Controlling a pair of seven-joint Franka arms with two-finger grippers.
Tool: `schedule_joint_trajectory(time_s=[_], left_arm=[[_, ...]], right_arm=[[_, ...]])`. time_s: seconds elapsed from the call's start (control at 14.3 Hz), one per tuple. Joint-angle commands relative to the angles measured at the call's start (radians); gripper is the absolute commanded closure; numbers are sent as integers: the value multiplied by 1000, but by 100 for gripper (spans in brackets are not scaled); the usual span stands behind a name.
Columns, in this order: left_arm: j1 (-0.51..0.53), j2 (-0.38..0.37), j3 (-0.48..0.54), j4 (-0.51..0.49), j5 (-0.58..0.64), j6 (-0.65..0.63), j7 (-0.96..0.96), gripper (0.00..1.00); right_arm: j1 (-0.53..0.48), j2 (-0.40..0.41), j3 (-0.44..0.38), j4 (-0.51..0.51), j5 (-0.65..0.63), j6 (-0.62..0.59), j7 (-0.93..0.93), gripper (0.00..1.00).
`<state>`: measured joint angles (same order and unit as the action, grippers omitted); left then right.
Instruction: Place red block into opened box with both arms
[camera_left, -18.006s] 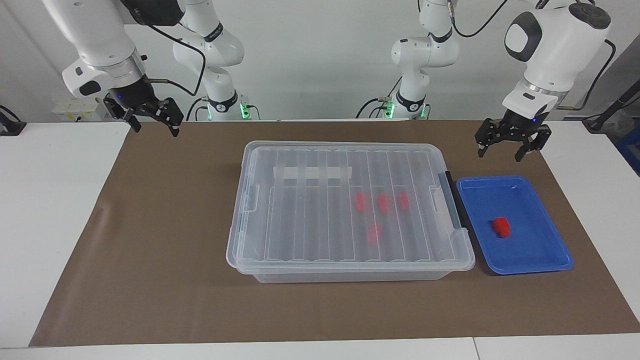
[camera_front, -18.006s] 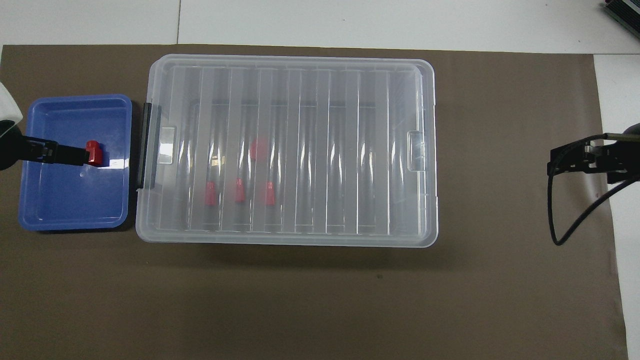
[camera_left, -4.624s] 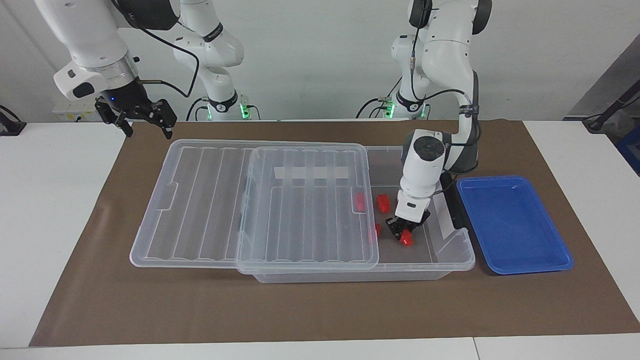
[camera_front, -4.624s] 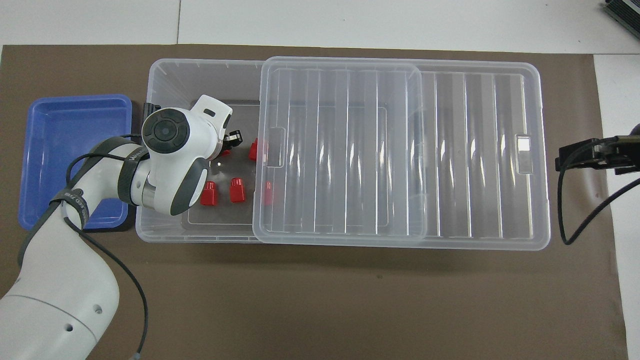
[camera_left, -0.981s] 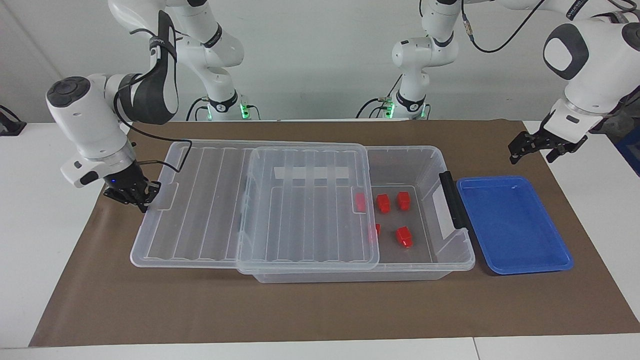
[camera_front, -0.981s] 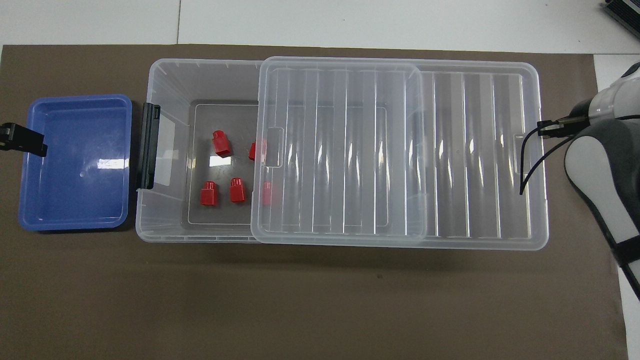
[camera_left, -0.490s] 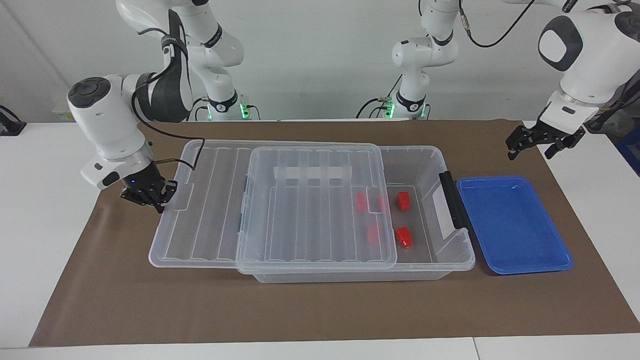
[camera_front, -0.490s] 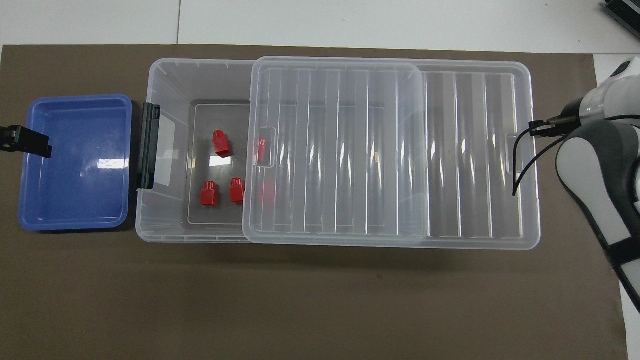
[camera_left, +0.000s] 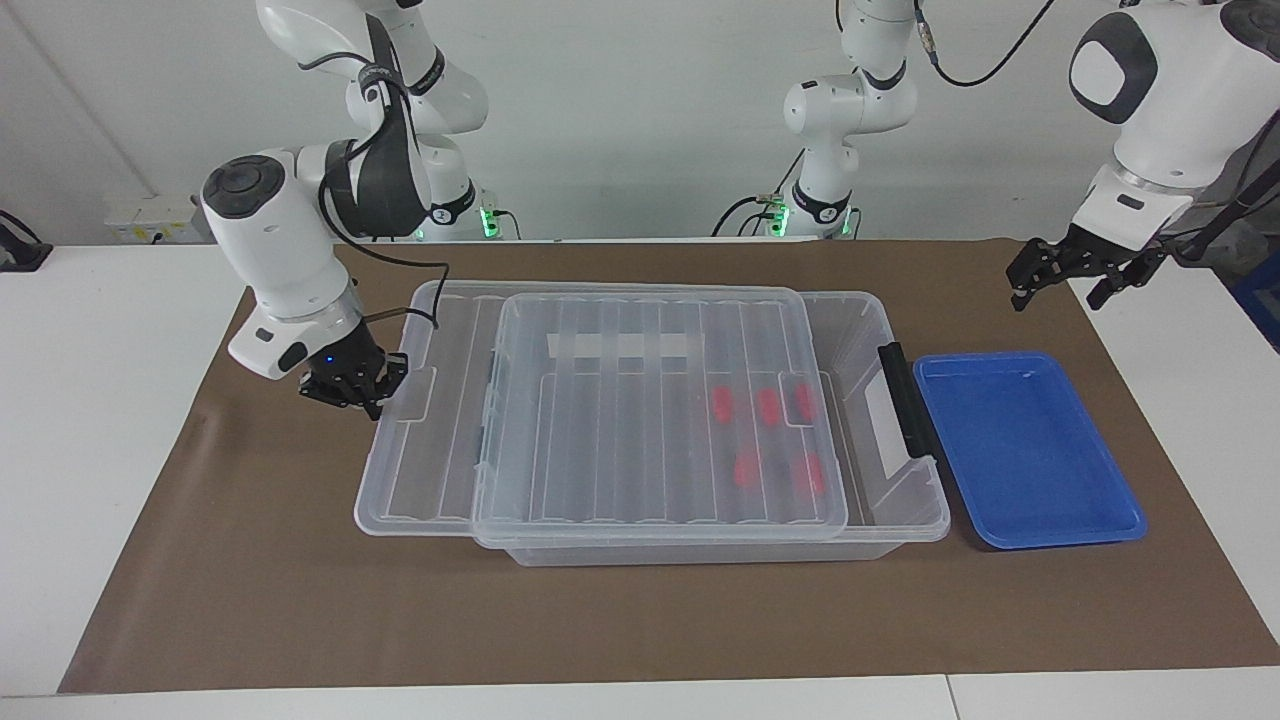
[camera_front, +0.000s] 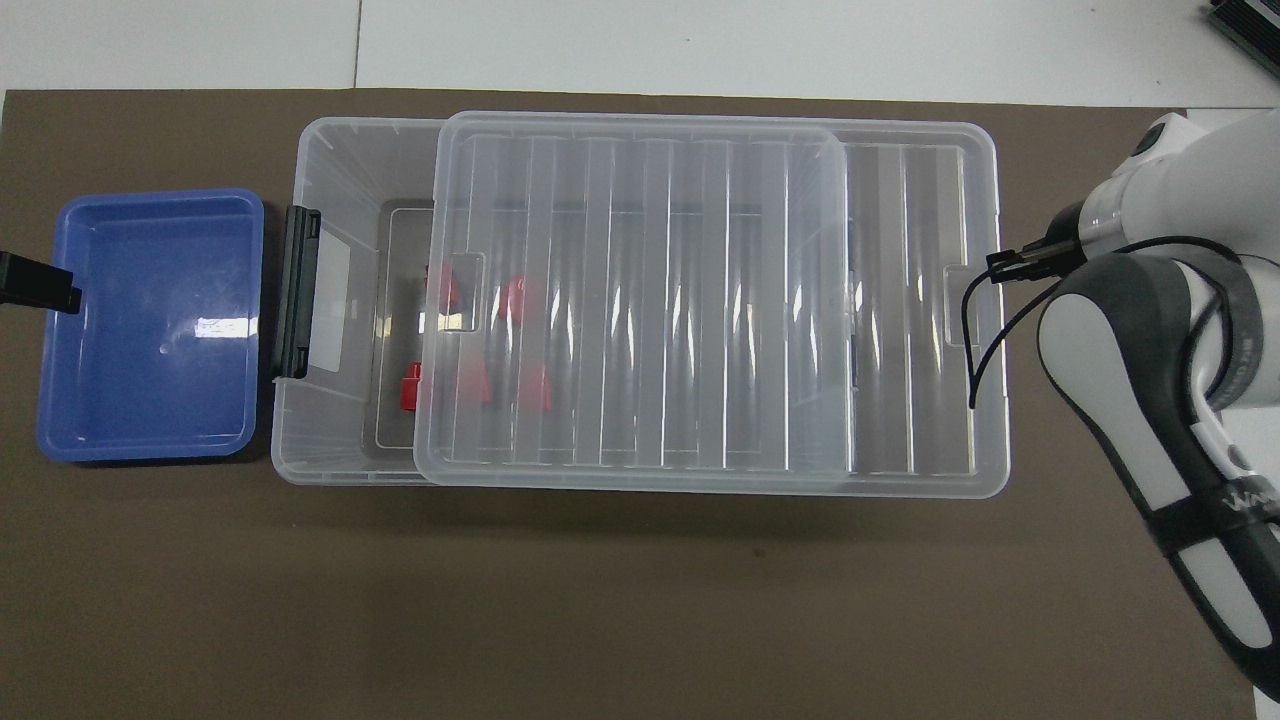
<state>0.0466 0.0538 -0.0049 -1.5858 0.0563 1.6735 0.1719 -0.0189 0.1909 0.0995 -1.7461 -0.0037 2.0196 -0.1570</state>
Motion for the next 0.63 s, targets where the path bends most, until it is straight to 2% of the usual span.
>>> schedule_joint_trajectory(time_s=[0.0, 0.21, 0.56], left_arm=[[-39, -31, 9, -37, -7, 26, 8, 0], [-39, -32, 17, -39, -7, 23, 15, 0], [-16, -38, 19, -42, -7, 26, 23, 0]], right_arm=[[-7, -18, 51, -12, 33, -19, -18, 100], [-7, -19, 72, -12, 93, -19, -6, 100], [-6, -21, 130, -12, 94, -27, 37, 100]])
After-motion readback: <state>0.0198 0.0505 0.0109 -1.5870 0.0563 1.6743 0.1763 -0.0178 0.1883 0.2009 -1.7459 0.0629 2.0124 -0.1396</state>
